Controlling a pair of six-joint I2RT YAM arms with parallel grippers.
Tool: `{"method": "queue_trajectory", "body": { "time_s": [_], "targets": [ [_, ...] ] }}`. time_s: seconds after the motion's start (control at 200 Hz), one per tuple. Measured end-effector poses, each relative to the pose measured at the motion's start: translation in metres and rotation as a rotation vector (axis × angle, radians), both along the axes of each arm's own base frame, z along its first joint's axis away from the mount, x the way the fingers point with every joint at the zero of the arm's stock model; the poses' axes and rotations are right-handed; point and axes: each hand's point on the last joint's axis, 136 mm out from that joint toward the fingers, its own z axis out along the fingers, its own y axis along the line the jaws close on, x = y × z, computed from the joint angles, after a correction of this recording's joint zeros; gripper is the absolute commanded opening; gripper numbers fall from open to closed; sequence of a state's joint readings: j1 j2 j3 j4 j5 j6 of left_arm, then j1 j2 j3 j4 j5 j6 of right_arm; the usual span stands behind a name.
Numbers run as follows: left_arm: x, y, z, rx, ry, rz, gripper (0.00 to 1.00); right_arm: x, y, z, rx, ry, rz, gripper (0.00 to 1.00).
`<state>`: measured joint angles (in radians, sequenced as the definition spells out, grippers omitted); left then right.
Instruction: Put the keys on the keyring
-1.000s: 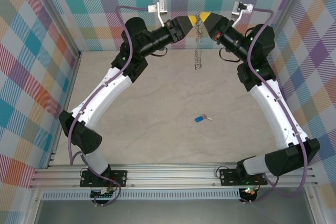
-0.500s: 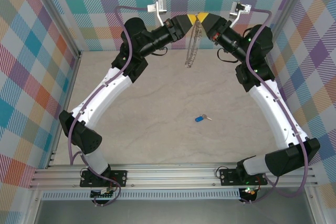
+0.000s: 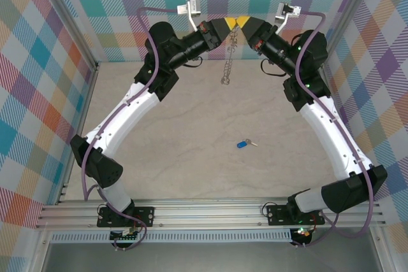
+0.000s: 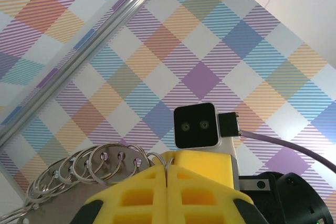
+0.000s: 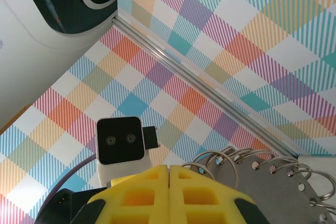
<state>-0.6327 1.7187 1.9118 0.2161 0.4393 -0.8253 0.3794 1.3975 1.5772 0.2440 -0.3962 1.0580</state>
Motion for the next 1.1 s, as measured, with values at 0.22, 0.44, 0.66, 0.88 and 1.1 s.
{"method": "queue_trajectory", "body": {
  "time_s": [0.22, 0.44, 0.66, 0.88, 1.1],
  "targets": [
    [0.001, -0.001, -0.008, 0.040, -0.001, 0.010, 0.00, 0.001, 0.000, -0.006, -0.044, 0.002, -0.016, 0.67],
    [0.000, -0.001, -0.026, 0.149, -0.021, 0.021, 0.00, 0.002, -0.030, -0.023, -0.139, 0.067, -0.096, 1.00],
    [-0.011, 0.000, -0.035, 0.290, -0.090, -0.003, 0.00, -0.003, -0.058, -0.040, -0.254, 0.148, -0.177, 1.00],
    [-0.031, 0.005, -0.028, 0.406, -0.208, -0.033, 0.00, -0.006, -0.065, -0.065, -0.397, 0.193, -0.205, 1.00],
    [-0.045, 0.008, -0.036, 0.510, -0.283, -0.081, 0.00, -0.020, -0.053, -0.073, -0.466, 0.146, -0.086, 0.87]
  ]
}}
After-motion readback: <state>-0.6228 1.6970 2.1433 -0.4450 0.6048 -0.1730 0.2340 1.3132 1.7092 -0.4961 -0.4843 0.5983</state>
